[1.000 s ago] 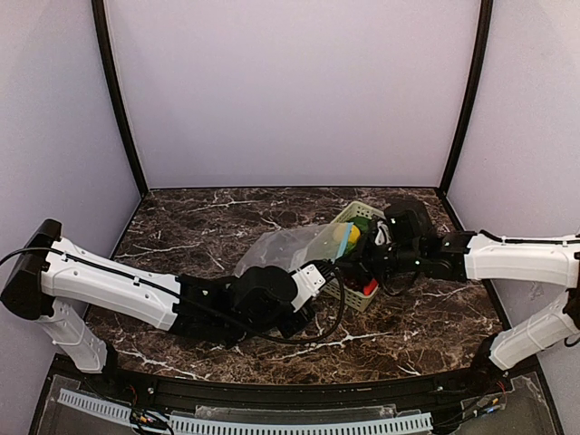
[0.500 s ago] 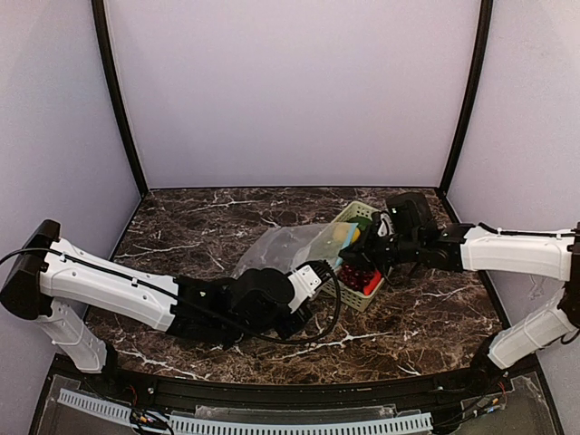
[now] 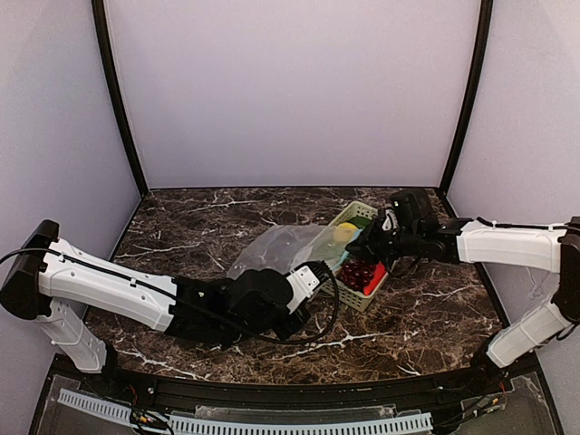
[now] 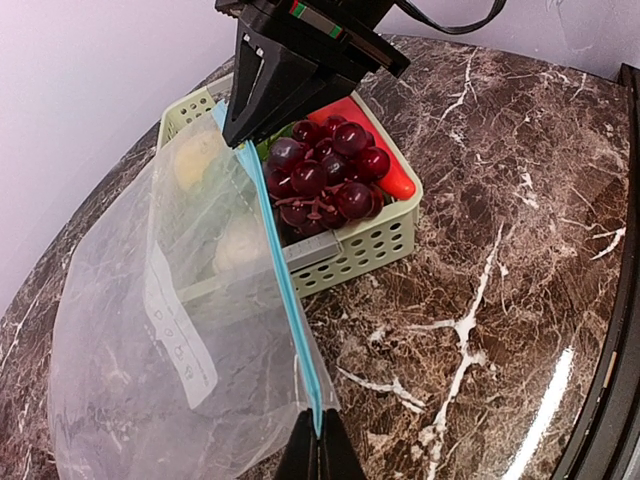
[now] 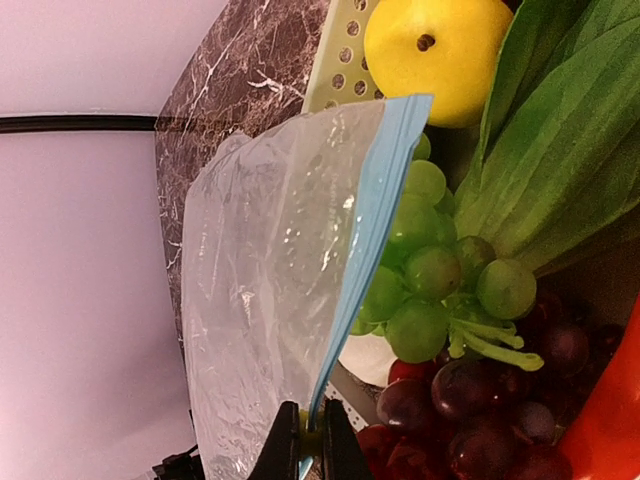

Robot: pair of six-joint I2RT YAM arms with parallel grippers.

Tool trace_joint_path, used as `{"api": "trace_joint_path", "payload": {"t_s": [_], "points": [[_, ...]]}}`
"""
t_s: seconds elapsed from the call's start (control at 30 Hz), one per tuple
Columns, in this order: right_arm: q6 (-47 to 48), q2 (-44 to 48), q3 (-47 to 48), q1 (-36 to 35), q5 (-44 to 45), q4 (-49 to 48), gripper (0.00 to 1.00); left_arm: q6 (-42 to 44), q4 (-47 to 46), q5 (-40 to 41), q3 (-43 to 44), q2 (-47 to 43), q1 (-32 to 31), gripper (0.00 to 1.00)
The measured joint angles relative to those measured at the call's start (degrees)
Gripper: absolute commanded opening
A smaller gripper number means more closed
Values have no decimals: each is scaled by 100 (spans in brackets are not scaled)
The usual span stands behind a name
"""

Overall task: Place the food in the zip-top bag and seal the zipper
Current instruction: Unzip the zipper from the zipper food storage bag.

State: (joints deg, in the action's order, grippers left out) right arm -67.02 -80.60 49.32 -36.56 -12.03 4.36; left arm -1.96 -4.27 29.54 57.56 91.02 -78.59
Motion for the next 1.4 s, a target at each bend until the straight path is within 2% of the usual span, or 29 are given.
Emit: {"api": "trace_joint_path", "payload": {"t_s": [1.4], "points": [[205,-664,450,822,-280,-140,5,-90,278,98,-138,-216,0,1]]}}
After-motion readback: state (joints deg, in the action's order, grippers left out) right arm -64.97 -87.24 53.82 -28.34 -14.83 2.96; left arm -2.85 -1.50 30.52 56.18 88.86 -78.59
